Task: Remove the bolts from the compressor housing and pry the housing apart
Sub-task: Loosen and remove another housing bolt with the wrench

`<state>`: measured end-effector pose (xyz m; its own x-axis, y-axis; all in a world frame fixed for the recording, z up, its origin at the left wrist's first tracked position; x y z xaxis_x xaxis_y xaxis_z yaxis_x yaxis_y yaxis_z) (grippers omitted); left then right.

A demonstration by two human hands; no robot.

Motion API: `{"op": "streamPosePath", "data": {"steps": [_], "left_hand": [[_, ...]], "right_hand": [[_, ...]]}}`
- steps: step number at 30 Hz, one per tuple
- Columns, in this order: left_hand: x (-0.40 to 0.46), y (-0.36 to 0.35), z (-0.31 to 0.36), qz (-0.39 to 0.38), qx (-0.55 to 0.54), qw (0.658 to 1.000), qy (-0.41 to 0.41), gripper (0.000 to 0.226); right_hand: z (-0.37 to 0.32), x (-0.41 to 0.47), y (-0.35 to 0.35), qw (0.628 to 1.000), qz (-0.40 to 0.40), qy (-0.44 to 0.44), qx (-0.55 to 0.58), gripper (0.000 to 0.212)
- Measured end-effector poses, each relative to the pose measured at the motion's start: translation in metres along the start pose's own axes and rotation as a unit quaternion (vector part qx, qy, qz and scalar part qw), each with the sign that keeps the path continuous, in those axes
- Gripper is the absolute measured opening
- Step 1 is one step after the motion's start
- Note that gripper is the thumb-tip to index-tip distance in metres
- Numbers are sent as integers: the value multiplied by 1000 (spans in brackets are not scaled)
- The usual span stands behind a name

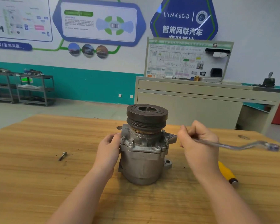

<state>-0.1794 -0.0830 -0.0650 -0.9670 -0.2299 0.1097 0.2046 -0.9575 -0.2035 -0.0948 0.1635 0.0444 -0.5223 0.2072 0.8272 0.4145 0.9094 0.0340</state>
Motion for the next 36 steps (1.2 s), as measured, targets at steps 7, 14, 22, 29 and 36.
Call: {"op": "streamPosePath", "data": {"steps": [7,14,22,29,36], "left_hand": [[1,0,-2,5,-2,1000,3,20],[-1,0,0,5,1,1000,-2,22],[-1,0,2,6,12,1000,-3,23],[-2,-1,3,5,14,1000,-2,23],[-4,-1,5,2,21,1000,-5,25]], "right_hand": [[-25,-2,-14,986,-84,119,-78,36],[73,0,-29,837,-143,-371,377,31],[83,2,-4,879,53,-313,355,55],[26,3,6,992,34,-113,52,46],[-56,-28,-22,966,24,192,-172,39]]}}
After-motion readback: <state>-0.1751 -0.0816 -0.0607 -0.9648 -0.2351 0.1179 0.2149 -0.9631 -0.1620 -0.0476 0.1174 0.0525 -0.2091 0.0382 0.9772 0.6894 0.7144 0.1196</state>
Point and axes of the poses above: each hand's wrist, its own x-axis towards the middle knuckle, its own y-axis out of the back of the hand, z = x × y, the point moved 9 cm from there along x, towards the middle knuckle, and after that the axes turned 1 degree about -z, right-handed, at the moved point
